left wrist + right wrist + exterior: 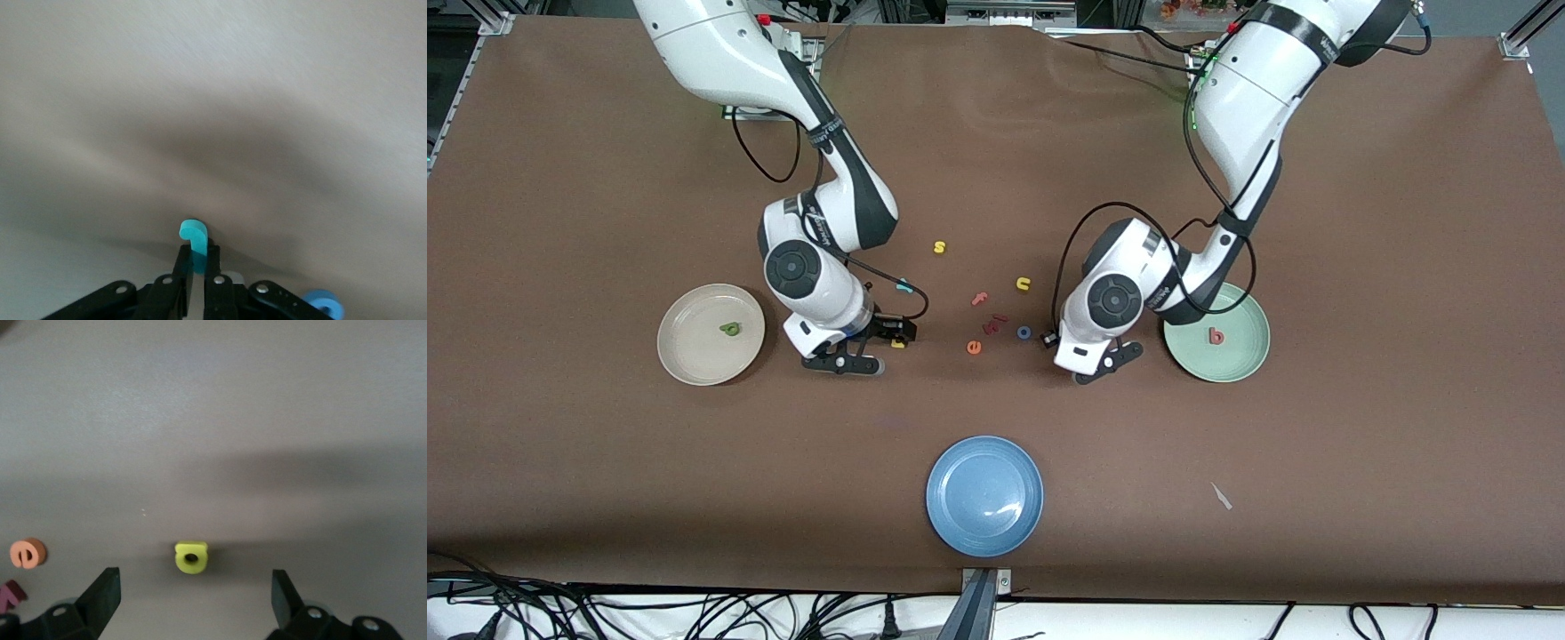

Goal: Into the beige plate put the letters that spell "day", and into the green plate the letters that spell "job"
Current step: 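Place the cyan letter on the green plate while the right gripper carries the yellow a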

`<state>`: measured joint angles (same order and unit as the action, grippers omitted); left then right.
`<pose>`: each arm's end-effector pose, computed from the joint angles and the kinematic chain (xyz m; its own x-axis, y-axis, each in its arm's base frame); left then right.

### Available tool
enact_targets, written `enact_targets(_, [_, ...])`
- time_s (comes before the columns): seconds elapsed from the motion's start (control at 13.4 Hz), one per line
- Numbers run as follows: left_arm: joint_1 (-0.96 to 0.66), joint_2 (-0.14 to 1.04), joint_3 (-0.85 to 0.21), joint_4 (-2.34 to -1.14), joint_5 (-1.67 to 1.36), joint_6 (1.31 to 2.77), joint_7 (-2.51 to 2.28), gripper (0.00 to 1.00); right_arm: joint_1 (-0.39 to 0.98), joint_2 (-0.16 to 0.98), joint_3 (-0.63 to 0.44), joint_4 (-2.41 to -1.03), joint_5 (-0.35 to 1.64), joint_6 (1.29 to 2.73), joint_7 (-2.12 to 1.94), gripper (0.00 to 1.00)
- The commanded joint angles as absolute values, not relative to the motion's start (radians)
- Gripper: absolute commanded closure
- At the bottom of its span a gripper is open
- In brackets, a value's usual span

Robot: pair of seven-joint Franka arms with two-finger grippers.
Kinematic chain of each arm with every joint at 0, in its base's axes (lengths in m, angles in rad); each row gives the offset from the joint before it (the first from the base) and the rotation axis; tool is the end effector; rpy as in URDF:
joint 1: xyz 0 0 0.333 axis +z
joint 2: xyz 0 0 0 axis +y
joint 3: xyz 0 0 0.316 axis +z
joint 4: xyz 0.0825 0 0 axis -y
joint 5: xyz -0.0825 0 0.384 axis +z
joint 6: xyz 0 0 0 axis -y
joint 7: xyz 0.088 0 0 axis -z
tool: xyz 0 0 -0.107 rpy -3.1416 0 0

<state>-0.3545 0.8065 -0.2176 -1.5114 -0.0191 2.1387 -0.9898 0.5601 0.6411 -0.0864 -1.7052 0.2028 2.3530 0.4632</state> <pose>0.5935 -0.3575 0.1810 0.8592 0.4555 -0.2331 0.4582 -0.8877 -0.0457 0.5978 0.3161 0.2220 0.9930 -0.1126 -0.0368 -0.1154 -0.9896 -0.0859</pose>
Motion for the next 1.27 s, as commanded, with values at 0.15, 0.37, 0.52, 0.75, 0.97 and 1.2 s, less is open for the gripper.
enact_targets(0.15, [-0.224, 0.713, -0.212, -1.508, -0.026, 1.895, -0.735, 1.0, 0.575, 0.727, -0.094, -1.638, 0.224, 2.349, 0.505, 0.01])
enact_targets(0.37, [-0.14, 0.695, -0.21, -1.519, -0.011, 1.832, -0.564, 1.0, 0.577, 0.739, -0.094, -1.638, 0.227, 2.349, 0.503, 0.12])
enact_targets(0.52, [-0.098, 0.695, -0.212, -1.532, 0.067, 1.812, -0.499, 1.0, 0.577, 0.741, -0.094, -1.638, 0.227, 2.35, 0.503, 0.21])
enact_targets(0.75, [-0.072, 0.707, -0.213, -1.563, 0.117, 1.819, -0.483, 1.0, 0.58, 0.749, -0.094, -1.64, 0.229, 2.373, 0.503, 0.33])
enact_targets(0.97, [-0.075, 0.726, -0.213, -1.563, 0.117, 1.822, -0.485, 0.68, 0.588, 0.755, -0.092, -1.64, 0.23, 2.378, 0.505, 0.38])
enact_targets(1.2, [-0.074, 0.721, -0.215, -1.554, 0.109, 1.821, -0.486, 0.0, 0.588, 0.755, -0.092, -1.64, 0.23, 2.378, 0.506, 0.5])
